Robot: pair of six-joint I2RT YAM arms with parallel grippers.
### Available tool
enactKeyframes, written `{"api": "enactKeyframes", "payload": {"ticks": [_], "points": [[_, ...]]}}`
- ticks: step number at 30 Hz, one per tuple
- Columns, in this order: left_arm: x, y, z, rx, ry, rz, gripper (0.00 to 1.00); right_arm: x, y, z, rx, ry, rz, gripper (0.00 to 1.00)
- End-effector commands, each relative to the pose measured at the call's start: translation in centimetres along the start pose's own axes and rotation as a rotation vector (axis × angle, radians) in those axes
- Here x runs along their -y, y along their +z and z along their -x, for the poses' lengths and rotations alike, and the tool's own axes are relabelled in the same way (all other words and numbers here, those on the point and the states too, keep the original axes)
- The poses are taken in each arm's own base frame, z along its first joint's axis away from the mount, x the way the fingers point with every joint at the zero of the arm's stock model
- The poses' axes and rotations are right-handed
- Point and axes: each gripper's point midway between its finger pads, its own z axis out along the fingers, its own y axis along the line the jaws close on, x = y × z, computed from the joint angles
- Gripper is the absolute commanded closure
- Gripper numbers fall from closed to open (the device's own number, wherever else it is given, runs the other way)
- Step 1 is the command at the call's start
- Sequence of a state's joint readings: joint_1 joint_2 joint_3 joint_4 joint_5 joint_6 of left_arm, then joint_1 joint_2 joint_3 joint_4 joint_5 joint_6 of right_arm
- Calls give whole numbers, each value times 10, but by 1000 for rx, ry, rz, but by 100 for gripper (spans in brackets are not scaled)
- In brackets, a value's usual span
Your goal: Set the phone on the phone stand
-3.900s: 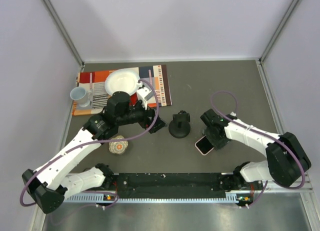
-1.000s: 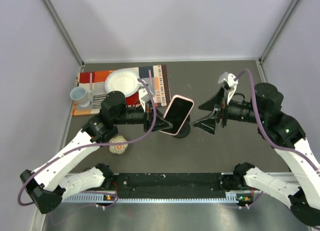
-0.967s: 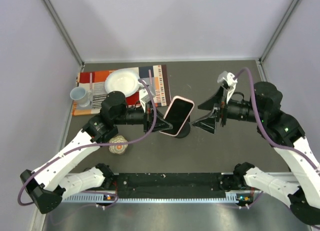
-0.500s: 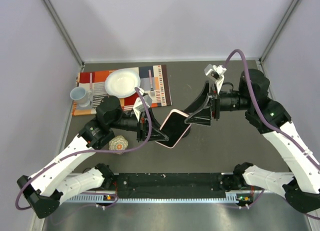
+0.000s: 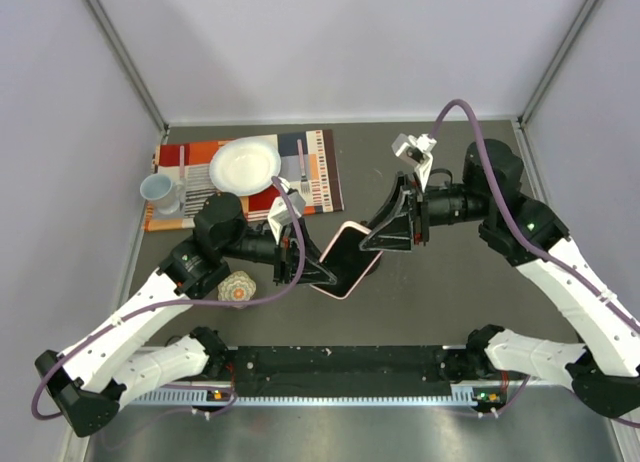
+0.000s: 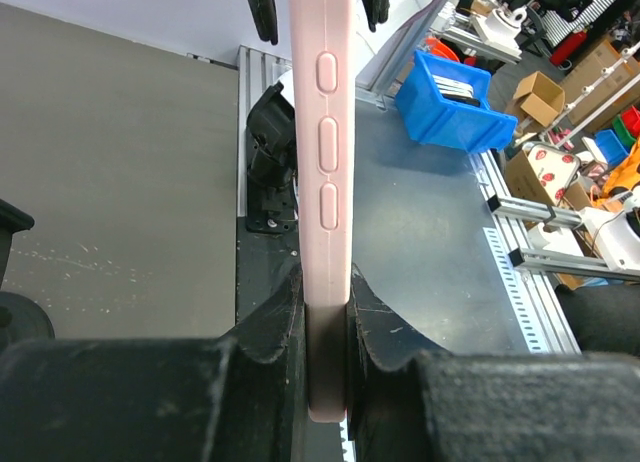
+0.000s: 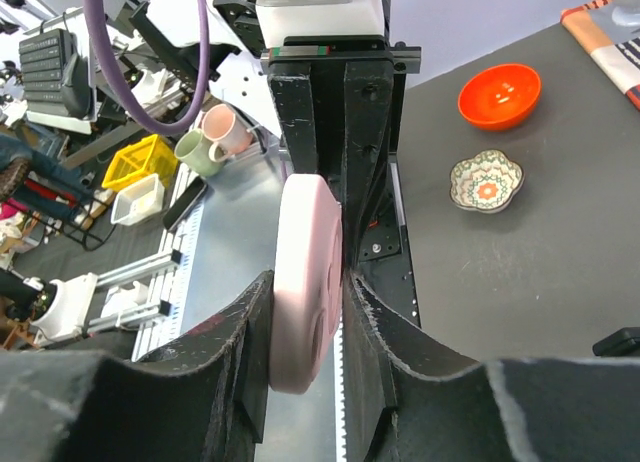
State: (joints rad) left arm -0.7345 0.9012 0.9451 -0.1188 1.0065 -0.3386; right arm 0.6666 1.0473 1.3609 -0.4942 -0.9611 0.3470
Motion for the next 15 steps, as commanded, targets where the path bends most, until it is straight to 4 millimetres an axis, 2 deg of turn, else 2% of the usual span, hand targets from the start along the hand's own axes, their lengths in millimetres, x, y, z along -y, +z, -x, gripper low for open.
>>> {"api": "enactKeyframes", "payload": {"ticks": [1, 3, 8, 15], "points": [[10, -1, 19, 56, 109, -24, 100, 1, 6, 10, 28, -53, -5, 68], [9, -1, 19, 54, 106, -18, 100, 4, 7, 10, 25, -53, -11, 69], [6, -1, 17, 48, 100, -2, 100, 6, 11, 3, 8, -47, -3, 80], [3, -1, 18, 38, 101, 7, 100, 7, 12, -2, -5, -47, 7, 75]]}}
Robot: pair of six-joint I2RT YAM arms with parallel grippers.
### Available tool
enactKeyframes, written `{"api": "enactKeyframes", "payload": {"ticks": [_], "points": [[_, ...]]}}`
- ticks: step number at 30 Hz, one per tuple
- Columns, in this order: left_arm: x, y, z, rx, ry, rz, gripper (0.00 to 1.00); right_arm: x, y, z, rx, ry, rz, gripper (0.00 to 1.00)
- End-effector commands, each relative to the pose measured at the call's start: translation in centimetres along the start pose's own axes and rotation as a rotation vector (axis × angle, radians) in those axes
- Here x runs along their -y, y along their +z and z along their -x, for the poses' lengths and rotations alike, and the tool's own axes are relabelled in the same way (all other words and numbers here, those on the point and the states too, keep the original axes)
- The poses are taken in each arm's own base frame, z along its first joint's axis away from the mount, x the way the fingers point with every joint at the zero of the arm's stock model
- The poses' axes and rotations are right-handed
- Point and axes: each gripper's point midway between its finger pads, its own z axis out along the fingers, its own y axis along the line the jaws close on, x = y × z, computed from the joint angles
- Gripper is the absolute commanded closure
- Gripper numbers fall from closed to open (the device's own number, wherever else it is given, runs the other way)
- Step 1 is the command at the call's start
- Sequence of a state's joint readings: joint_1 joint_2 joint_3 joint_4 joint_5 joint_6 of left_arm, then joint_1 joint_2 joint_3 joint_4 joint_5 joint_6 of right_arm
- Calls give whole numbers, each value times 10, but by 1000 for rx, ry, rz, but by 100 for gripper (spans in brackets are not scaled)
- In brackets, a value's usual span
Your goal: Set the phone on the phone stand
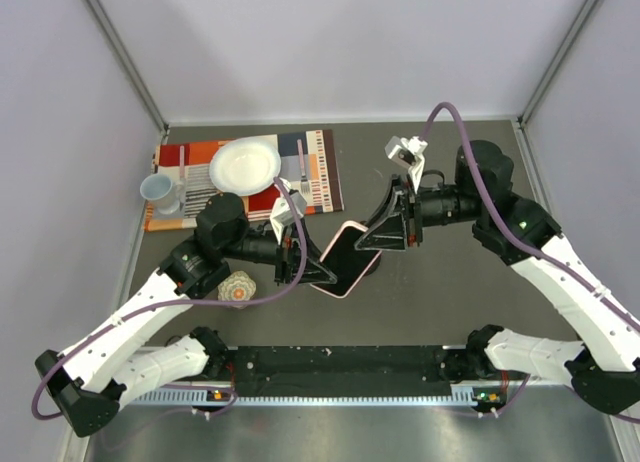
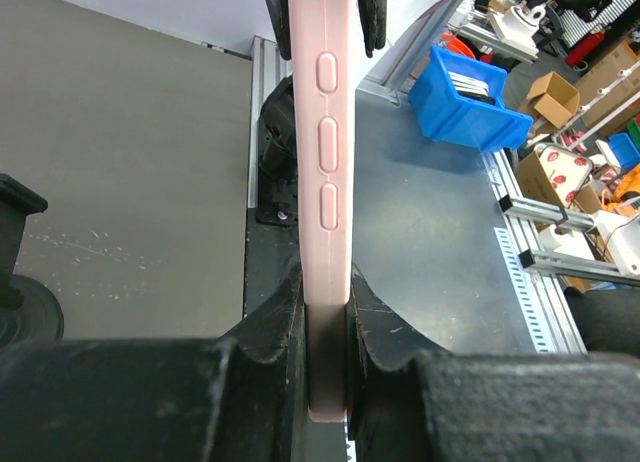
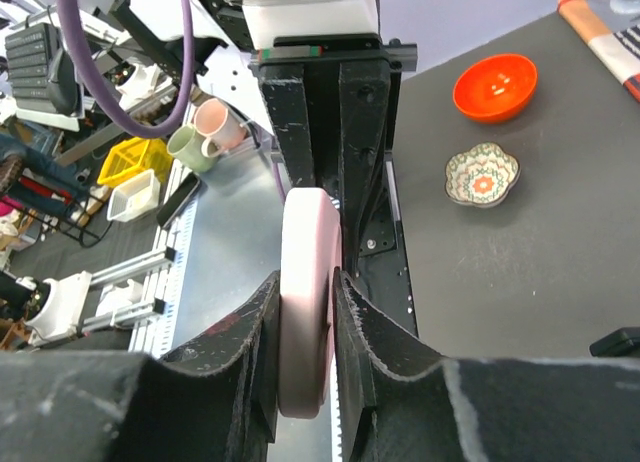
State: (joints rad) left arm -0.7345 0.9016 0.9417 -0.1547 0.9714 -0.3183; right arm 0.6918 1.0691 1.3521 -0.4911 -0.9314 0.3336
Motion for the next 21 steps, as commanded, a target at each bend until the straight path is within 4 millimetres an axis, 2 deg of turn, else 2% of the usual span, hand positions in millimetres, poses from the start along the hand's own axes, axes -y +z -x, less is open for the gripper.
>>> {"api": "enactKeyframes", "payload": {"ticks": [1, 3, 8, 16, 18, 21], "points": [[12, -1, 23, 49, 113, -34, 100, -2, 4, 2, 7, -51, 28, 73], [12, 0, 23, 47, 114, -37, 100, -2, 5, 1, 2, -50, 36, 73], [10, 0, 24, 42, 111, -30, 100, 0, 6, -2, -10, -44, 46, 78], [9, 0, 28, 51, 110, -16, 100, 1, 8, -10, -29, -33, 63, 74], [7, 1, 28, 51, 106, -11, 100, 1, 8, -12, -33, -32, 65, 75], [7, 1, 27, 46, 96, -16, 100, 2, 7, -13, -32, -35, 62, 84]]}}
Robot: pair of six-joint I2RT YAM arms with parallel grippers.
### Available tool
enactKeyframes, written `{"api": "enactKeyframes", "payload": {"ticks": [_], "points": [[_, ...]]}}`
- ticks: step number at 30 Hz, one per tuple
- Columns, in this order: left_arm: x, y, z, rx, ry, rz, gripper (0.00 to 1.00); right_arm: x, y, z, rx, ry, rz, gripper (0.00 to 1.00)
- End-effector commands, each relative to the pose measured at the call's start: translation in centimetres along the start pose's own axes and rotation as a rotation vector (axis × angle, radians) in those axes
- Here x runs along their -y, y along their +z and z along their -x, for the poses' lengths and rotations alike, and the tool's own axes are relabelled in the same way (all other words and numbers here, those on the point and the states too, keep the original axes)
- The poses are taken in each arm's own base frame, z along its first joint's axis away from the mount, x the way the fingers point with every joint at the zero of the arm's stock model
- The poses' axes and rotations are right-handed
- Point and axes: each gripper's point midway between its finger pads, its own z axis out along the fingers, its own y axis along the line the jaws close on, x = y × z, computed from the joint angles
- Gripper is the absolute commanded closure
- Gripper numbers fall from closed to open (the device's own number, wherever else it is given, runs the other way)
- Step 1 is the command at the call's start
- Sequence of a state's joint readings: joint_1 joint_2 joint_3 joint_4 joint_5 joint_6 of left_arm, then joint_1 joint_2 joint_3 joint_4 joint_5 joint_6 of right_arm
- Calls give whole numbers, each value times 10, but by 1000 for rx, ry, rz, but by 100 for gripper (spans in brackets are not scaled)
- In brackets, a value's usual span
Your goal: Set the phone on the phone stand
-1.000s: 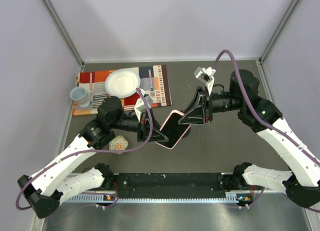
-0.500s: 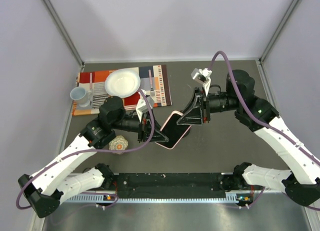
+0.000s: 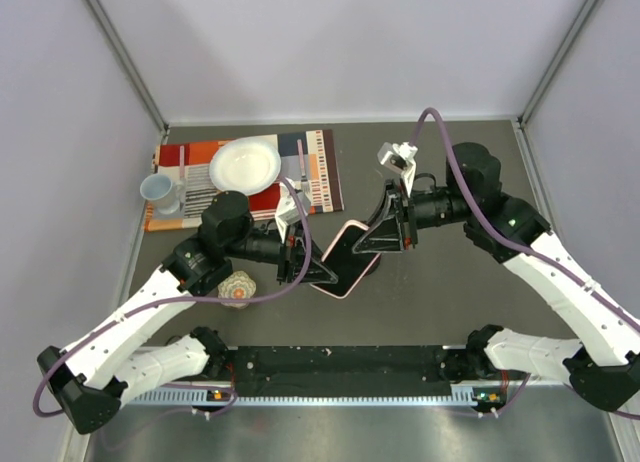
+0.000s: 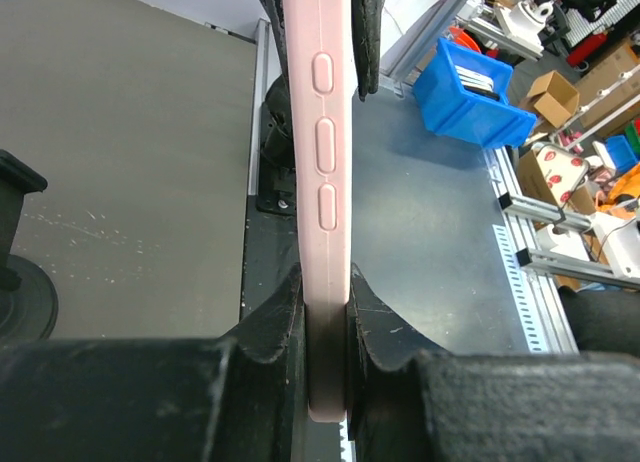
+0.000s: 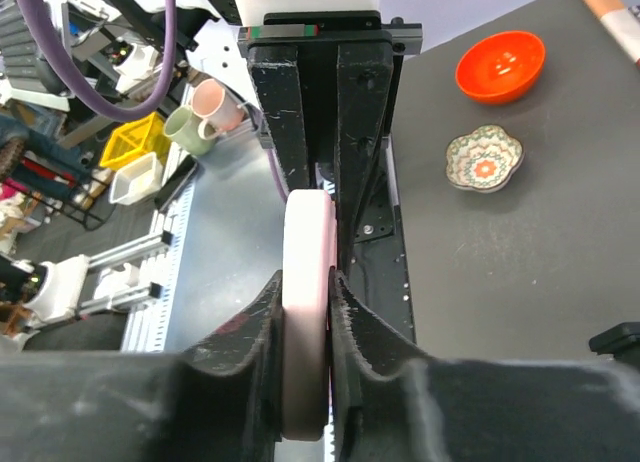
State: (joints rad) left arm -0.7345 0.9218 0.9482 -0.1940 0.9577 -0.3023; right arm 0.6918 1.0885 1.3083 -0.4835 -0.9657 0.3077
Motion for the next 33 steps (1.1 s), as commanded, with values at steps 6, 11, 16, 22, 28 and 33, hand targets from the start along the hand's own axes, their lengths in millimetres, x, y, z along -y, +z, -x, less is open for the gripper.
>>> {"api": "enactKeyframes", "payload": {"ticks": [6, 11, 16, 22, 28, 33], "points": [[13, -2, 34, 75, 122, -15, 100, 3, -3, 6, 47, -99, -51, 100], [-5, -7, 40, 98, 104, 126, 44, 27, -23, 14, 151, -152, -290, 100], [-52, -38, 59, 225, 83, 503, 35, 52, -83, 19, 343, -203, -659, 100], [-99, -34, 44, 225, -51, 686, 48, 57, -184, 12, 549, -213, -1095, 100], [-144, -22, 20, 208, -171, 954, 50, 56, -232, -11, 551, -234, -1298, 100], [-160, -7, 11, 215, -236, 1020, 50, 54, -227, -22, 532, -246, -1258, 100]]}}
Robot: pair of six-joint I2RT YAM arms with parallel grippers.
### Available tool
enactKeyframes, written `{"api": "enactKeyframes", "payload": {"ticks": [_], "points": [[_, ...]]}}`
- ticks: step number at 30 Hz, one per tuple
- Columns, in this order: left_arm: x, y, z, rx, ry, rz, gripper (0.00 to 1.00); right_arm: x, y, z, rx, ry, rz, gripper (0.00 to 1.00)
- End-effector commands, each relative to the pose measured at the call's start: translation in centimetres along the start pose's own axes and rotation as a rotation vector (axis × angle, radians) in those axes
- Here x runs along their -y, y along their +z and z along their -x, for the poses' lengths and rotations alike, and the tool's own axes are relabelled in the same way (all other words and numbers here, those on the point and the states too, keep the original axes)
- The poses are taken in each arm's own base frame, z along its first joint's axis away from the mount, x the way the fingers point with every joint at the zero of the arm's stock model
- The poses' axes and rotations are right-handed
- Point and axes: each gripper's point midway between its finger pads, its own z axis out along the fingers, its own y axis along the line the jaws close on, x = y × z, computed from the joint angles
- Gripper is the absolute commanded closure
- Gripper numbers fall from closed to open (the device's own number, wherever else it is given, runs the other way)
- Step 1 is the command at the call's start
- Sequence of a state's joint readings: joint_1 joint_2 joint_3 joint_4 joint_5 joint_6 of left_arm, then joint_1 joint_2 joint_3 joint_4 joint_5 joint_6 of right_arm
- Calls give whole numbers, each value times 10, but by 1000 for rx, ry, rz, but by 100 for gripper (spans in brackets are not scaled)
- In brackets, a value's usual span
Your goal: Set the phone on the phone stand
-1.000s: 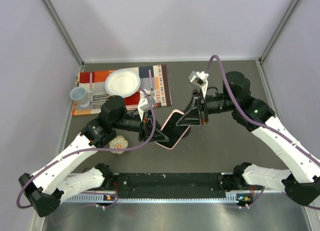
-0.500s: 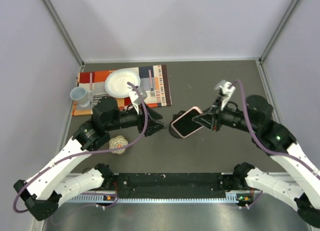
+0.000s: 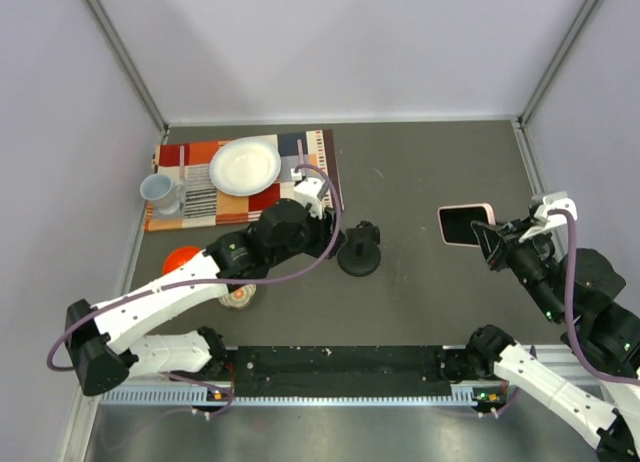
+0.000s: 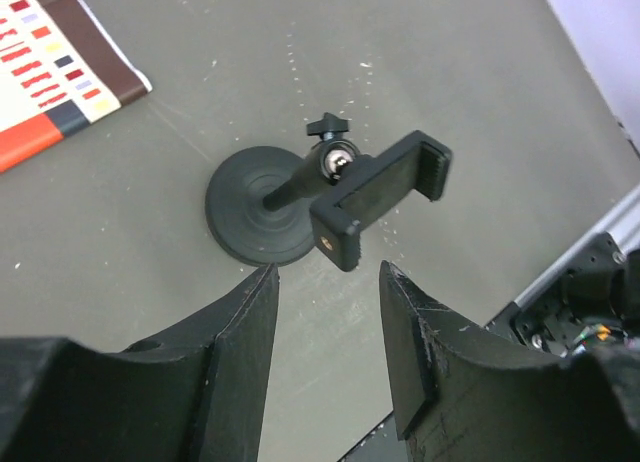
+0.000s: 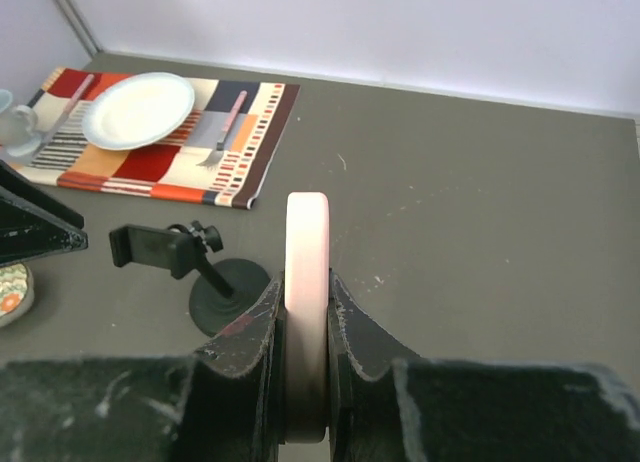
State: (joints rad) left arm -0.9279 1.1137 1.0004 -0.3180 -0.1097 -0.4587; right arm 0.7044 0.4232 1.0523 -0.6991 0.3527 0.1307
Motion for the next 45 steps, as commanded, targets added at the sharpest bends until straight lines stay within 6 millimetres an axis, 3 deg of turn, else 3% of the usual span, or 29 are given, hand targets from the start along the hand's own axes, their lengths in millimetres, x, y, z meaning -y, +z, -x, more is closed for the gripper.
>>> {"api": "enactKeyframes", "payload": {"ticks": [1, 5, 11, 26, 31, 37, 39, 45], "points": [[-2, 11, 26, 100, -86, 103, 51, 6, -5, 9, 55, -2, -19, 100], [6, 21, 20, 86, -100, 93, 55, -11, 0, -4, 14, 9, 68, 100], [10, 29, 12, 73, -97, 109, 53, -27, 6, -17, -34, -9, 145, 100], [17, 42, 14, 67, -64, 112, 68, -42, 6, -16, -55, -13, 223, 100], [14, 40, 8, 55, -54, 110, 68, -45, 7, -14, -64, -12, 234, 100], [14, 39, 4, 44, 37, 81, 89, -56, 8, -16, -82, -37, 297, 100], [23, 37, 1, 18, 83, 15, 98, -68, 6, -19, -105, -57, 372, 100], [34, 29, -18, -111, 304, -122, 100, -100, -5, -28, -156, -158, 596, 100]]}}
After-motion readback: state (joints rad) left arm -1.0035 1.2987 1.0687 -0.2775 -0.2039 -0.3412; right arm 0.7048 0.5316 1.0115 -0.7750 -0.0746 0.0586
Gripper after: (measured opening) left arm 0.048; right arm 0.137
